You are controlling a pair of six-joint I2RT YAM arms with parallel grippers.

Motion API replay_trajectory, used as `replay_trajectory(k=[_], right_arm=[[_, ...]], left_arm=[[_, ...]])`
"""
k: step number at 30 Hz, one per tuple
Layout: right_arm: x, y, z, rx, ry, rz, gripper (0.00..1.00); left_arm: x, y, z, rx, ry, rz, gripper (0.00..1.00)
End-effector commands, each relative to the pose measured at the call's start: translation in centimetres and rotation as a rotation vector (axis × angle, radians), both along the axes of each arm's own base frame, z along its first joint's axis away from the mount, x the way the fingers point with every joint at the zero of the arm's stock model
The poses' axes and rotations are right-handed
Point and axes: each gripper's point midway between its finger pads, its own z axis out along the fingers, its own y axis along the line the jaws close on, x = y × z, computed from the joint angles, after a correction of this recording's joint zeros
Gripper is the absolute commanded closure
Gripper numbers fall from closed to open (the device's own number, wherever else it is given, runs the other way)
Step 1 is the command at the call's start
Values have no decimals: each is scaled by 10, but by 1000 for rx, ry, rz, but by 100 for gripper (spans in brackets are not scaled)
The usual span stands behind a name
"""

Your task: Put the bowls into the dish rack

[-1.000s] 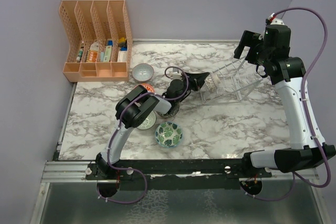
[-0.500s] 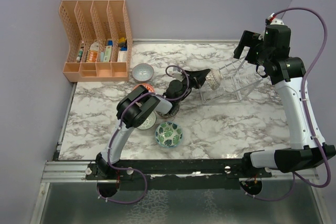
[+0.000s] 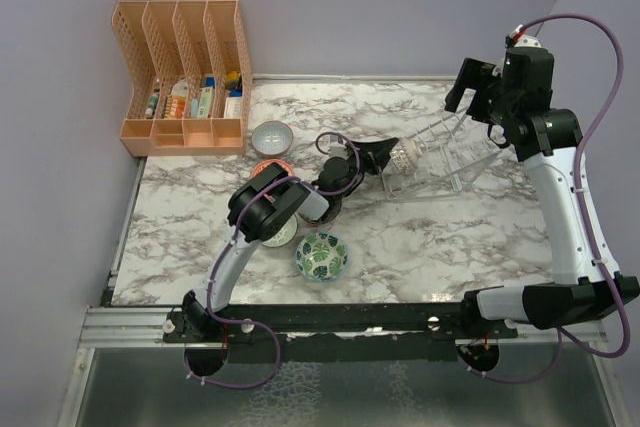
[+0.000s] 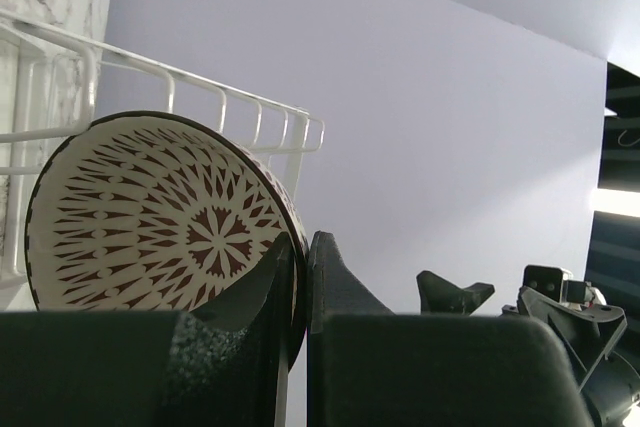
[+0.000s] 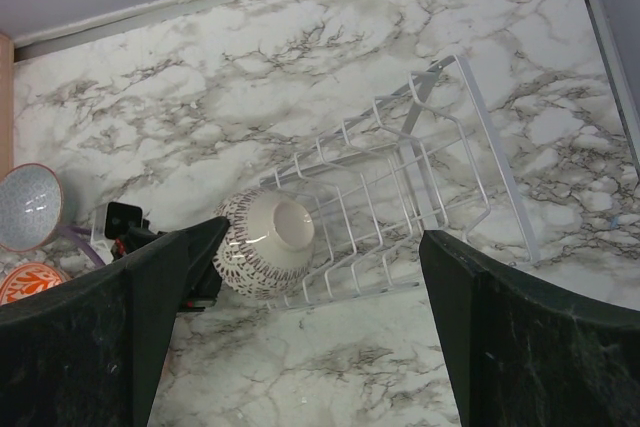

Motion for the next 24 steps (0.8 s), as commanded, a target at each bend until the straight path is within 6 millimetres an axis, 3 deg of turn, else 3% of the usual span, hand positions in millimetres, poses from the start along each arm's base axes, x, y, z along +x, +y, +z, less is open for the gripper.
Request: replay_trajectory(k=[1, 13, 16, 24], right_arm=[[-1, -1, 6, -2, -13, 9, 0], [5, 3, 4, 6, -7, 27, 0], [6, 5, 4, 11, -8, 35, 0], [9, 9, 4, 19, -8, 51, 0]], left_arm=[[-5, -1, 26, -113, -47, -18, 100], [-7, -6, 5, -104, 2, -54, 100], [-9, -9, 1, -99, 7, -82, 88], [-14, -6, -11, -24, 34, -122, 74]])
